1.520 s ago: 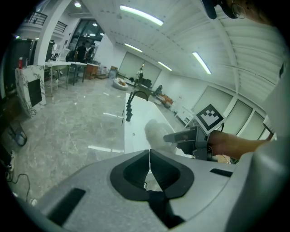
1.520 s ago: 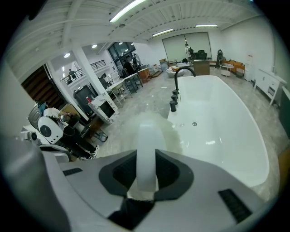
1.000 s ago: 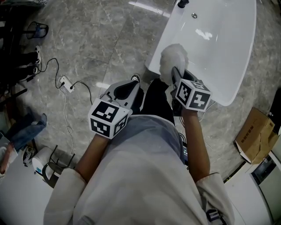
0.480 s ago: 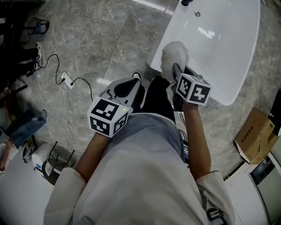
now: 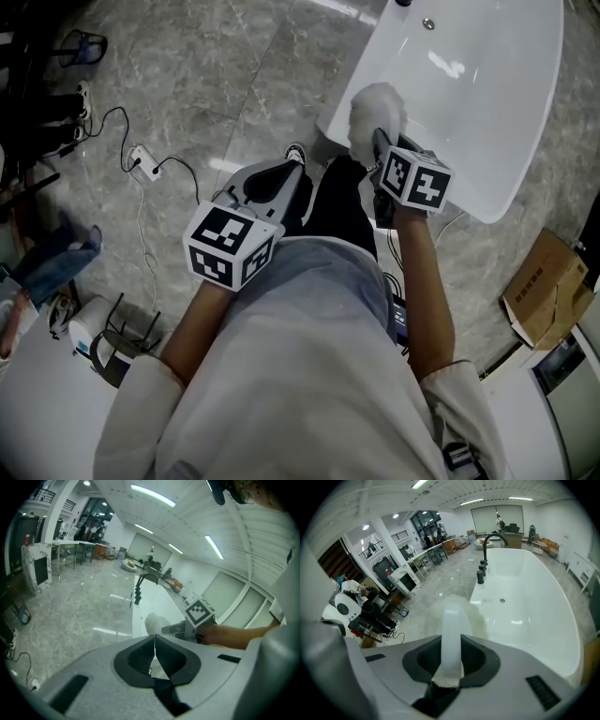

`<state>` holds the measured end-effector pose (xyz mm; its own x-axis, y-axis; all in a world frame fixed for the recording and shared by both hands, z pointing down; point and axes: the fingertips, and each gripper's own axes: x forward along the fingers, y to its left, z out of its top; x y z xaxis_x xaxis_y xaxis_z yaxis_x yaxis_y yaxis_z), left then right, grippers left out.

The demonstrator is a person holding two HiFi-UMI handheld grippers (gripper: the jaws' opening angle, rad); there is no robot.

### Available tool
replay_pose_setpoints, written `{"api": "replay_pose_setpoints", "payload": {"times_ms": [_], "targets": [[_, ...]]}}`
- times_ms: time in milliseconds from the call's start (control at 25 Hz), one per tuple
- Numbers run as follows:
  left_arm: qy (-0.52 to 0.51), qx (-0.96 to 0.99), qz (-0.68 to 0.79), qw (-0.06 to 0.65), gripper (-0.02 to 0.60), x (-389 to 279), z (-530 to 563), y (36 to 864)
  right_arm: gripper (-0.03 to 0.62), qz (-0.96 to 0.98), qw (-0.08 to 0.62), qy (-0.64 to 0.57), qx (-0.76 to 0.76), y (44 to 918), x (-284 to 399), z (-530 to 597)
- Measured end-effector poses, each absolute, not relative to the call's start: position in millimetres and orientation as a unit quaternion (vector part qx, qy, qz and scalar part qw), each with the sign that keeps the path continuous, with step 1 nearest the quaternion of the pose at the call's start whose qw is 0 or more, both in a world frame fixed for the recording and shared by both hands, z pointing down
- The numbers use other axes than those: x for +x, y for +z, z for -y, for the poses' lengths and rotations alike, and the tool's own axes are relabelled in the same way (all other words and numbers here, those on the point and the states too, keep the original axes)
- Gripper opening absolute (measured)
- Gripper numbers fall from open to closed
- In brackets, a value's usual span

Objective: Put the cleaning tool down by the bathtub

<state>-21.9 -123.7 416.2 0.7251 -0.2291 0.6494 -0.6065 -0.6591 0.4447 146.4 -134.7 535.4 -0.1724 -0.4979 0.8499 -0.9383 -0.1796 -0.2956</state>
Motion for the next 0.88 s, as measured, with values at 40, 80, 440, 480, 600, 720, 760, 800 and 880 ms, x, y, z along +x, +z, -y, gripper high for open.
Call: {"api": "replay_pose_setpoints", "payload": {"times_ms": [40, 80, 440, 480, 600, 720, 760, 800, 880], "targets": [[0.281, 0.866, 0.242, 0.336, 0.009, -22, 124, 416, 0.074, 0.597, 0.235, 0.478, 0.6, 537, 147, 134], [0.281, 0.866, 0.242, 0.337, 0.01, -23, 124, 416, 0.074, 0.597, 0.24, 0.477, 0.599, 540, 147, 134], [0.282, 0.861, 0.243, 0.346, 0.01, -26, 122, 420, 0.074, 0.598, 0.264, 0.478, 0.587, 559, 144, 135], [0.282, 0.86, 0.244, 0.348, 0.01, -27, 123, 421, 0.074, 0.598, 0.267, 0.479, 0.585, 561, 143, 134], [0.283, 0.859, 0.246, 0.349, 0.01, -29, 123, 422, 0.074, 0.598, 0.275, 0.481, 0.579, 569, 141, 133], [0.284, 0.858, 0.247, 0.35, 0.011, -29, 124, 423, 0.074, 0.595, 0.28, 0.484, 0.577, 574, 143, 133], [0.284, 0.858, 0.248, 0.35, 0.009, -29, 124, 423, 0.074, 0.595, 0.28, 0.485, 0.577, 576, 143, 133], [0.285, 0.857, 0.248, 0.351, 0.01, -29, 124, 423, 0.074, 0.594, 0.28, 0.485, 0.577, 577, 144, 133], [0.286, 0.857, 0.248, 0.351, 0.01, -30, 123, 423, 0.074, 0.593, 0.28, 0.487, 0.577, 580, 144, 133]]}}
